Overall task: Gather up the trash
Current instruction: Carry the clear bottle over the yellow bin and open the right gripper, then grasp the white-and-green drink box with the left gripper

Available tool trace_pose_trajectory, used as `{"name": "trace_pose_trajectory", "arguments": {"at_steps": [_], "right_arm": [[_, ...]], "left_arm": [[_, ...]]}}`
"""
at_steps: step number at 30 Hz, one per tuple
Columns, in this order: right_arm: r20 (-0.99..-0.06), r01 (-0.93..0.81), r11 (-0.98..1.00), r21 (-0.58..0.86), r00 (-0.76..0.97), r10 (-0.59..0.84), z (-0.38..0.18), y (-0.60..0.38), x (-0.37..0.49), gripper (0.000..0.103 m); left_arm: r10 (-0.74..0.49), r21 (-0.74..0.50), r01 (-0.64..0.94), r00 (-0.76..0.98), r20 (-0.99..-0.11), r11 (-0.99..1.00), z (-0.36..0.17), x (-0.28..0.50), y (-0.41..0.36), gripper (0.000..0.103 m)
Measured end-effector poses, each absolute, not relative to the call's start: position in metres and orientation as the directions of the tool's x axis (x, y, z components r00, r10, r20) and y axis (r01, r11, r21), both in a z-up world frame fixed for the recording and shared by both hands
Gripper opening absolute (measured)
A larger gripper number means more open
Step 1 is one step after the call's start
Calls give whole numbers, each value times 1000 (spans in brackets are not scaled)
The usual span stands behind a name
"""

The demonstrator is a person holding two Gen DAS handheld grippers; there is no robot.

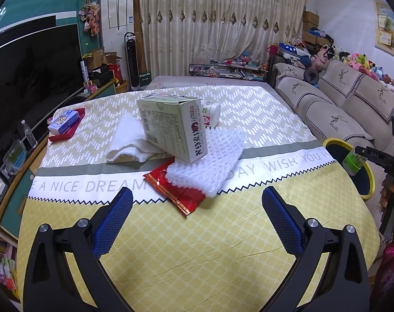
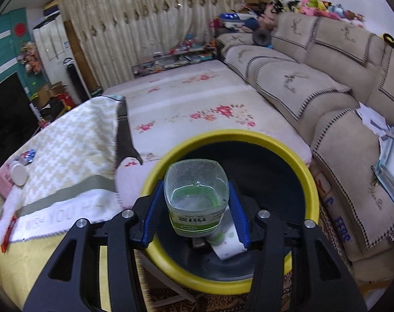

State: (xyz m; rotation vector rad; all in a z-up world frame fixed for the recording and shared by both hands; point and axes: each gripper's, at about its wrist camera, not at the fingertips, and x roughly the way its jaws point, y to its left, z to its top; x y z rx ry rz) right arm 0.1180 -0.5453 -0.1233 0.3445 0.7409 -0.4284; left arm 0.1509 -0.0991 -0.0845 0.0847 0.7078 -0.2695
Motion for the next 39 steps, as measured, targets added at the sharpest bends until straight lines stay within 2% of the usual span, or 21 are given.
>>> {"name": "trace_pose_trajectory", "arguments": {"at_steps": [5,7,20,29,36,39], "right_arm": [[-719,518,842,148,641,-269,-130,-556,116,48],[-706,522,840,151,652,-278,-126,-555,112,53],[-683,495,855,154,679,-270,-112,-543,107,55],[-695,470,868,164,679,-236,-117,-535,113,56],[-701,448,878,169,681,-212,-121,-530,117,56],[-703,443,880,173,681,-205,-123,-529,118,56]], "left_arm": [[-218,-11,279,724,-654,960,-85,153,-103,98],[-218,-10,281,723,-656,960,-86,153,-104,98],[-197,-13,253,717,-668,967,-89,167,-102,98],[-135,-8,170,752,-645,985,-82,207,-111,98],[-37,9,56,768,-640,998,-86,241,-114,98],[1,21,15,774,-634,1000,-87,248,-110,92]]}}
